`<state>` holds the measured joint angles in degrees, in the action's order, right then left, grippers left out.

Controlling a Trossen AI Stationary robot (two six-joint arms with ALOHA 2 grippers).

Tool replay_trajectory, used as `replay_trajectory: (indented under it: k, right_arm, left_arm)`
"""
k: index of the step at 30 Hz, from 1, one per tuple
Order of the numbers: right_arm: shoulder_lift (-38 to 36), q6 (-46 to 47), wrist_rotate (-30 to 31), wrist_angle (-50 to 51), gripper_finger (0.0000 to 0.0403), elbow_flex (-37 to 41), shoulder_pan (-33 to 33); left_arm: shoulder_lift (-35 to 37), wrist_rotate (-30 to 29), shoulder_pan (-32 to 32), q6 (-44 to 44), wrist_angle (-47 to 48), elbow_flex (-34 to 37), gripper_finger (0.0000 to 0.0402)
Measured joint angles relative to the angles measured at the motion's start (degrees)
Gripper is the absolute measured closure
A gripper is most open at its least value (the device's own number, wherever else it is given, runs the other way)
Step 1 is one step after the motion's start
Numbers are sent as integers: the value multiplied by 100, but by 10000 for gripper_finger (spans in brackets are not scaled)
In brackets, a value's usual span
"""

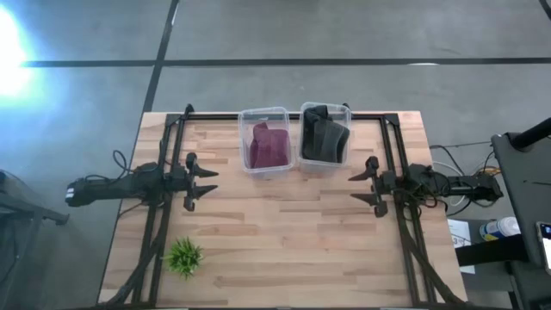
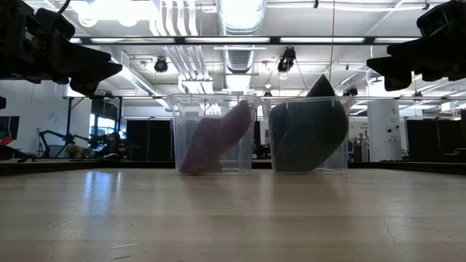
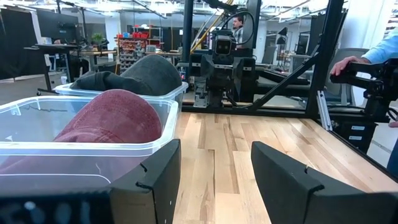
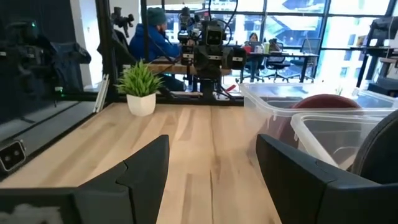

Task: Pick & Place hat
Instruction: Return to Home Position

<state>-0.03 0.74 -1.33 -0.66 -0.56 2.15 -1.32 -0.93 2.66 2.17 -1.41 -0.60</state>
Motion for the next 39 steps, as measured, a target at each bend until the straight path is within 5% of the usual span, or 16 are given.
replay_trajectory:
  k: [39]
  right_arm:
    - [22,197,1,-7,165,0,-4]
  left_arm:
    - [-2,2,0,0,0,-2,211]
